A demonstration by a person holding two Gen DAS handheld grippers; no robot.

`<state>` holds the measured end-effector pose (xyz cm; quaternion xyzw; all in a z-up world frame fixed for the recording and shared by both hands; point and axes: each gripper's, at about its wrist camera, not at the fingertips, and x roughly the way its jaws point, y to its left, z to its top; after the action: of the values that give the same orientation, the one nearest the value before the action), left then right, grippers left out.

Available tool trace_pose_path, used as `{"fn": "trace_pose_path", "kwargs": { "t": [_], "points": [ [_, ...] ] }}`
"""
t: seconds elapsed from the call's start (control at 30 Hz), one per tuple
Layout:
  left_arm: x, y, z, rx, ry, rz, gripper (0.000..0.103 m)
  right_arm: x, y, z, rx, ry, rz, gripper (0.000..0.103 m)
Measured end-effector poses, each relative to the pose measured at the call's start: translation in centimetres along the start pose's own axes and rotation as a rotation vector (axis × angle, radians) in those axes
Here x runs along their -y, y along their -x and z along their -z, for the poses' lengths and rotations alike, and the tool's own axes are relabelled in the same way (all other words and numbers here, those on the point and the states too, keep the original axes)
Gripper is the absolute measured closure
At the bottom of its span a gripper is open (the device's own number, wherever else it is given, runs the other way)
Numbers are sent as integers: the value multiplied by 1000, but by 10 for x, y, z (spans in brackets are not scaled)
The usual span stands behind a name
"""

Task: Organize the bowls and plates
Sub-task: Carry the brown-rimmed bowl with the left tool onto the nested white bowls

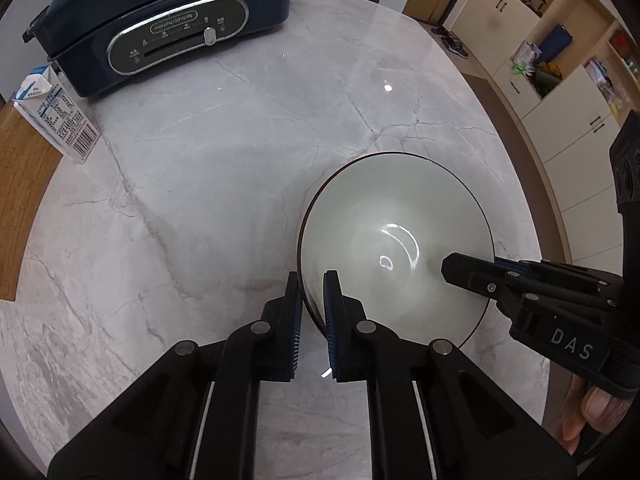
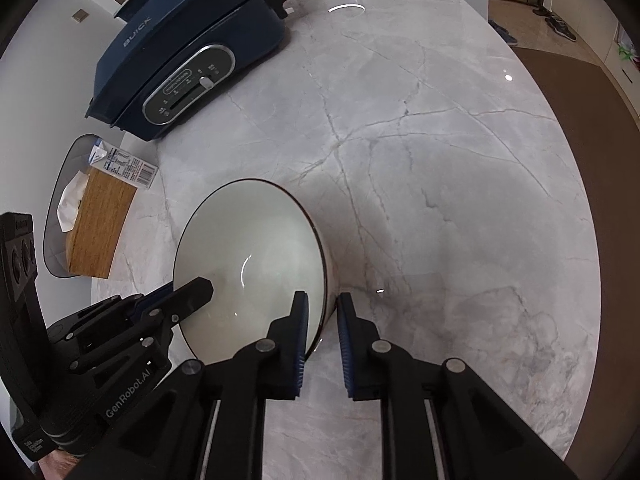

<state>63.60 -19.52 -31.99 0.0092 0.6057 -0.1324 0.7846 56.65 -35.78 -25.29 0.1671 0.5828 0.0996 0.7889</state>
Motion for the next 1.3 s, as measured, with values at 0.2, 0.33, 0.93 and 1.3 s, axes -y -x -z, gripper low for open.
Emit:
{"fn": "trace_pose_path", "kwargs": {
  "t": [0.2, 0.33, 0.93, 1.3],
  "points": [
    [6, 32, 20, 7, -6, 45, 94, -3, 25, 18, 11, 9, -10, 86],
    [15, 57, 37, 12, -28, 71, 94, 0, 44, 34, 15, 3, -41, 86],
    [65, 160, 148, 5, -130, 148, 94, -4, 135, 150, 61, -19, -117, 84],
    [106, 182, 235, -51, -220, 188, 94, 11, 160, 244, 53, -87, -112, 83]
  ]
}}
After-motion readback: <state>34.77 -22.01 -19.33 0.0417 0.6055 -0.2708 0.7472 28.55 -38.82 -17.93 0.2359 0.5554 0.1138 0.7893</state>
